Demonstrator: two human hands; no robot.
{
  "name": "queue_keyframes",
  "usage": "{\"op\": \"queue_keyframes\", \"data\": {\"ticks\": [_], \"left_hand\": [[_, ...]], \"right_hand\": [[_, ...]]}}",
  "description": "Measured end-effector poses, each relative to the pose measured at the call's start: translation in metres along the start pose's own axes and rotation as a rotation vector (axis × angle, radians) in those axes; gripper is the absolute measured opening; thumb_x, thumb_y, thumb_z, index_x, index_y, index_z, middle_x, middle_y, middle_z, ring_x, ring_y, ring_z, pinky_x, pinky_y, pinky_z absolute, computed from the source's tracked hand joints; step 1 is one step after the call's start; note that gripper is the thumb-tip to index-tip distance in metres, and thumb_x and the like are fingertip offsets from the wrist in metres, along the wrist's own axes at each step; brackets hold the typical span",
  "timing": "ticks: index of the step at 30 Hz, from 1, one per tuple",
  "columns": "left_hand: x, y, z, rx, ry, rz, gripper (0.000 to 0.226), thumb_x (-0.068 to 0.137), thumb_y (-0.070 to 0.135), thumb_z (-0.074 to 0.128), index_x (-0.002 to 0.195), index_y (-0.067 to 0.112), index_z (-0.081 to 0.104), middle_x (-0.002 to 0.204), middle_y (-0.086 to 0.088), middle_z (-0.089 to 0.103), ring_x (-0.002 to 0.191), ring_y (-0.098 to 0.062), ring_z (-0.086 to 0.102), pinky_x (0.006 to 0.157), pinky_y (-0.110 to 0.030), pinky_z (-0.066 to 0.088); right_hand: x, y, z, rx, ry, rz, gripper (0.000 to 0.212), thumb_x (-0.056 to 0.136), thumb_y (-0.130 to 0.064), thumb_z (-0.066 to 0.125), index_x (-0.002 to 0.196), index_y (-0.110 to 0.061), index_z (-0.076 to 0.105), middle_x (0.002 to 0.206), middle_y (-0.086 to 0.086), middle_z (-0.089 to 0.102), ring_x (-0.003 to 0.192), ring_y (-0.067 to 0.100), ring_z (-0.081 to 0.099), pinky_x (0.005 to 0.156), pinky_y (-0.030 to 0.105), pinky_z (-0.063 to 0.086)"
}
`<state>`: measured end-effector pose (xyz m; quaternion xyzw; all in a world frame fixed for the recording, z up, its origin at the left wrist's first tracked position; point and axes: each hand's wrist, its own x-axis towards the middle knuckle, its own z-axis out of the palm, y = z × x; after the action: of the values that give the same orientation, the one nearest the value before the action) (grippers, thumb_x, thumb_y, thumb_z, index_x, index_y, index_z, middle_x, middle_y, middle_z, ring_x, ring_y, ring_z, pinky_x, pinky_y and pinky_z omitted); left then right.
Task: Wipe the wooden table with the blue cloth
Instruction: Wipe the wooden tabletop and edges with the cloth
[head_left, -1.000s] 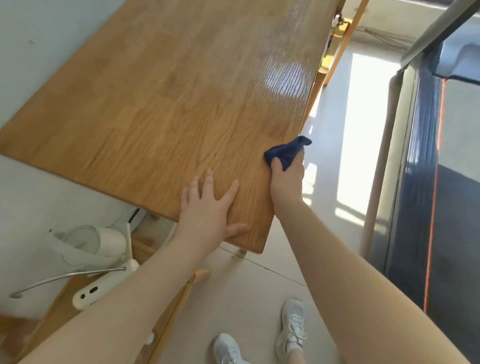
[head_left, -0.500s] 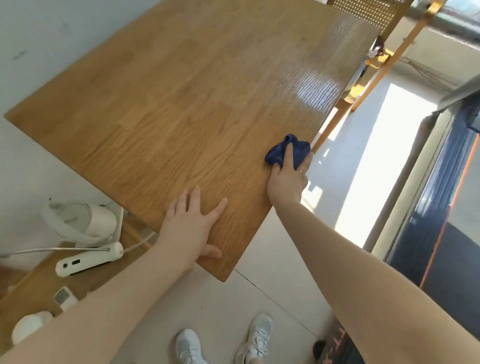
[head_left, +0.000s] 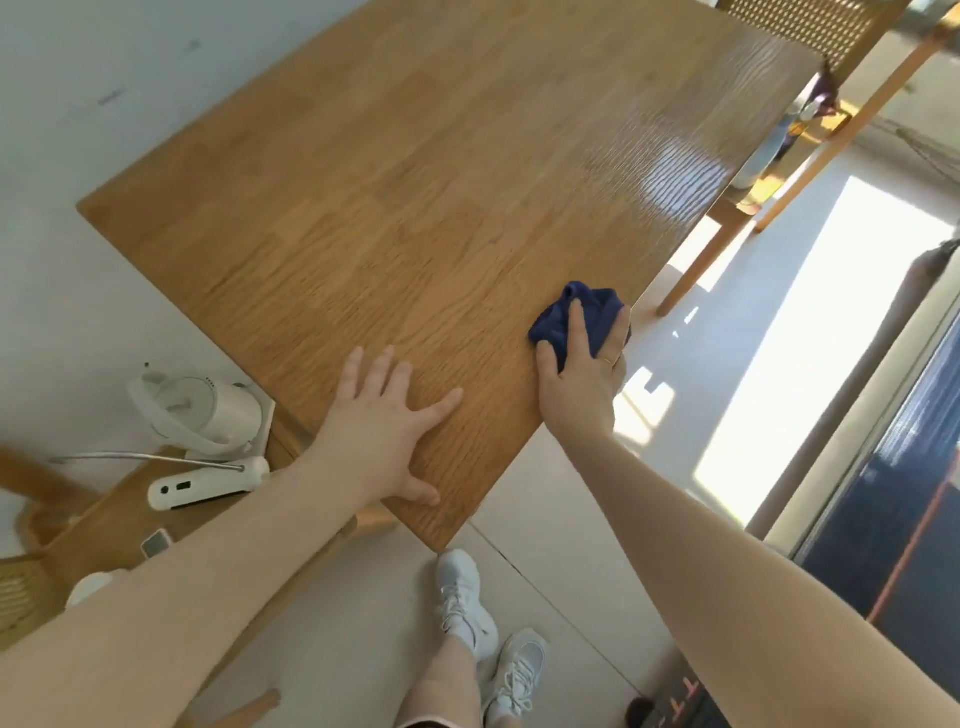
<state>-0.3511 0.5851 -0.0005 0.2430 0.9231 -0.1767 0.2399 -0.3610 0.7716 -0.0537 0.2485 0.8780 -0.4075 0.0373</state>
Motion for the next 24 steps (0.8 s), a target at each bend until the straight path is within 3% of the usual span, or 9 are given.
{"op": "queue_keyframes", "data": {"ticks": [2, 4, 7, 10, 12, 14, 18, 21, 24], "left_hand": [[0.000, 0.002, -0.006, -0.082, -0.002, 0.006, 0.099, 0.066, 0.080, 0.049, 0.145, 0.046, -0.001, 0.157, -0.008, -0.014, 0.140, -0.037, -0.022, 0.110, -0.054, -0.016], [0.004, -0.002, -0.014, -0.281, 0.013, 0.005, 0.083, 0.069, 0.076, 0.051, 0.142, 0.048, 0.022, 0.157, -0.001, -0.017, 0.140, -0.031, -0.024, 0.113, -0.049, -0.015], [0.029, -0.012, -0.033, -0.418, 0.155, 0.061, 0.057, 0.078, 0.059, 0.059, 0.131, 0.039, 0.049, 0.158, 0.005, -0.002, 0.144, -0.022, -0.013, 0.115, -0.044, -0.004], [0.066, -0.021, -0.057, -0.467, 0.333, 0.068, 0.071, 0.083, 0.049, 0.060, 0.145, 0.035, 0.027, 0.157, 0.004, 0.015, 0.145, -0.016, 0.004, 0.117, -0.041, 0.010], [0.089, -0.020, -0.074, -0.550, 0.383, 0.083, 0.084, 0.082, 0.049, 0.061, 0.148, 0.034, 0.012, 0.155, 0.004, 0.022, 0.145, -0.014, 0.010, 0.117, -0.038, 0.015], [0.110, -0.014, -0.088, -0.552, 0.383, 0.102, 0.088, 0.080, 0.050, 0.061, 0.149, 0.033, 0.010, 0.155, 0.003, 0.024, 0.144, -0.014, 0.011, 0.116, -0.035, 0.015], [0.150, -0.001, -0.111, -0.444, 0.323, 0.185, 0.094, 0.079, 0.055, 0.061, 0.149, 0.033, 0.003, 0.157, -0.001, 0.013, 0.145, -0.018, 0.010, 0.117, -0.036, 0.016], [0.172, 0.008, -0.128, -0.354, 0.298, 0.274, 0.106, 0.074, 0.060, 0.064, 0.148, 0.032, -0.007, 0.158, -0.003, 0.006, 0.144, -0.024, 0.012, 0.116, -0.039, 0.019], [0.192, 0.018, -0.135, -0.181, 0.270, 0.297, 0.109, 0.071, 0.065, 0.063, 0.149, 0.030, -0.005, 0.158, -0.004, -0.008, 0.145, -0.025, 0.003, 0.116, -0.040, 0.013]], "right_hand": [[0.008, 0.000, -0.005, 0.010, 0.014, 0.027, 0.054, 0.095, -0.046, 0.031, 0.143, -0.046, 0.006, 0.152, -0.010, -0.024, 0.139, 0.031, 0.003, 0.108, 0.049, 0.027], [-0.004, -0.001, 0.001, 0.038, 0.007, 0.020, 0.053, 0.096, -0.044, 0.030, 0.144, -0.043, 0.006, 0.152, -0.007, -0.024, 0.140, 0.029, -0.002, 0.112, 0.044, 0.018], [-0.038, 0.001, 0.015, 0.088, -0.029, -0.053, 0.053, 0.097, -0.041, 0.032, 0.144, -0.042, 0.008, 0.151, -0.007, -0.027, 0.141, 0.019, -0.014, 0.110, 0.031, 0.009], [-0.029, 0.006, 0.014, 0.190, -0.026, -0.069, 0.048, 0.098, -0.034, 0.036, 0.143, -0.043, 0.021, 0.152, -0.006, -0.025, 0.140, 0.013, -0.018, 0.102, 0.020, 0.001], [-0.003, 0.005, 0.009, 0.217, 0.041, -0.053, 0.043, 0.098, -0.037, 0.036, 0.139, -0.044, 0.030, 0.154, -0.008, -0.020, 0.141, 0.013, -0.014, 0.103, 0.020, 0.001], [0.033, 0.003, -0.001, 0.223, 0.134, -0.016, 0.040, 0.096, -0.044, 0.036, 0.136, -0.046, 0.035, 0.155, -0.009, -0.014, 0.142, 0.014, -0.007, 0.105, 0.024, 0.005], [0.096, -0.005, -0.029, 0.301, 0.209, 0.107, 0.039, 0.095, -0.042, 0.041, 0.133, -0.046, 0.040, 0.156, -0.005, -0.008, 0.141, 0.021, 0.006, 0.113, 0.041, 0.021], [0.086, -0.012, -0.026, 0.331, 0.227, 0.209, 0.044, 0.096, -0.022, 0.041, 0.136, -0.041, 0.038, 0.156, 0.000, -0.008, 0.139, 0.026, 0.011, 0.109, 0.037, 0.024], [0.073, -0.010, -0.016, 0.367, 0.232, 0.246, 0.054, 0.092, -0.016, 0.044, 0.139, -0.039, 0.028, 0.152, 0.004, 0.010, 0.131, 0.033, 0.028, 0.104, 0.043, 0.036]]}}
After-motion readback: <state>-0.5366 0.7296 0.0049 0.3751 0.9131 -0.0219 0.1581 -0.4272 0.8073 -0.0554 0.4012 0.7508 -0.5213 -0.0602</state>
